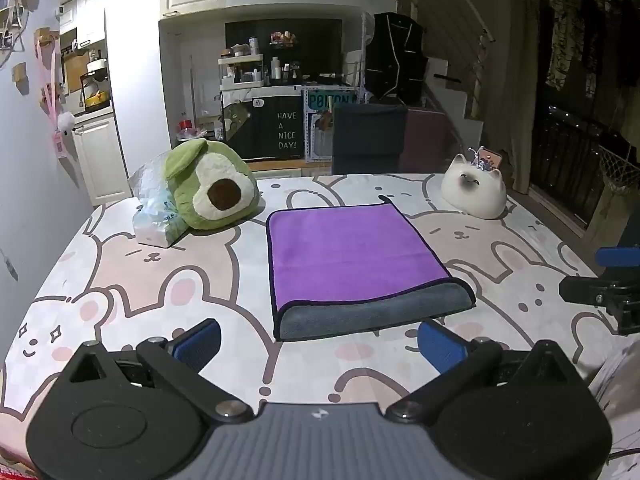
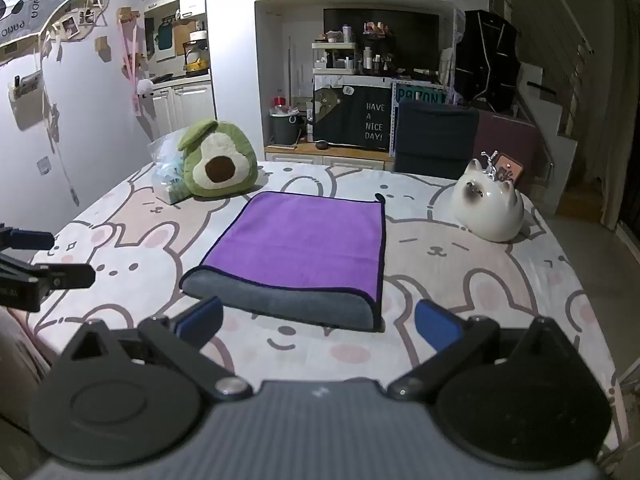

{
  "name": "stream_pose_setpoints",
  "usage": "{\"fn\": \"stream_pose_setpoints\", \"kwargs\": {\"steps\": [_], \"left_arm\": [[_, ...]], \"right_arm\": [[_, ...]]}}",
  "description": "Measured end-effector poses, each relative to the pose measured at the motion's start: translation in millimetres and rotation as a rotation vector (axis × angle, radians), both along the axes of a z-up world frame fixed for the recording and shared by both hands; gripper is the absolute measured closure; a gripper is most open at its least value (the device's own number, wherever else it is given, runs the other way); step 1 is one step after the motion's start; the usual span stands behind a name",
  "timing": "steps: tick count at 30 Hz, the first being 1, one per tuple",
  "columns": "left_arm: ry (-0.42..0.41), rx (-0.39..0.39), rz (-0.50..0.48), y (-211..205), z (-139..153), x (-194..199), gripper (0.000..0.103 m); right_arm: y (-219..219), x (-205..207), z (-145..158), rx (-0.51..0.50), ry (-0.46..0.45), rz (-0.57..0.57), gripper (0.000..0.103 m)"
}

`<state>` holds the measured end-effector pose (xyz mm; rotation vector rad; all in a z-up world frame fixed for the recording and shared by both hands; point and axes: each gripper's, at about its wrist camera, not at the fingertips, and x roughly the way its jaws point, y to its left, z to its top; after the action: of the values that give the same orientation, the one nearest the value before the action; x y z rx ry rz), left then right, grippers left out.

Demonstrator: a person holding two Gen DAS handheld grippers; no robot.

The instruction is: Fold towel

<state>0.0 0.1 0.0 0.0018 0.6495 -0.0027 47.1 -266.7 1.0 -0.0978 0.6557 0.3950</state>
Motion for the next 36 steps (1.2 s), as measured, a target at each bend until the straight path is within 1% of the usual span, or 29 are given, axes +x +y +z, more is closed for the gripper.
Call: {"fn": "stream_pose_setpoints", "kwargs": {"steps": [36], "left_arm": [[0.003, 0.001, 0.0, -0.2, -0.1, 0.2, 0.0]], "right_arm": [[0.3, 1.1, -2.0, 0.002, 0.007, 0.001, 0.0]]}}
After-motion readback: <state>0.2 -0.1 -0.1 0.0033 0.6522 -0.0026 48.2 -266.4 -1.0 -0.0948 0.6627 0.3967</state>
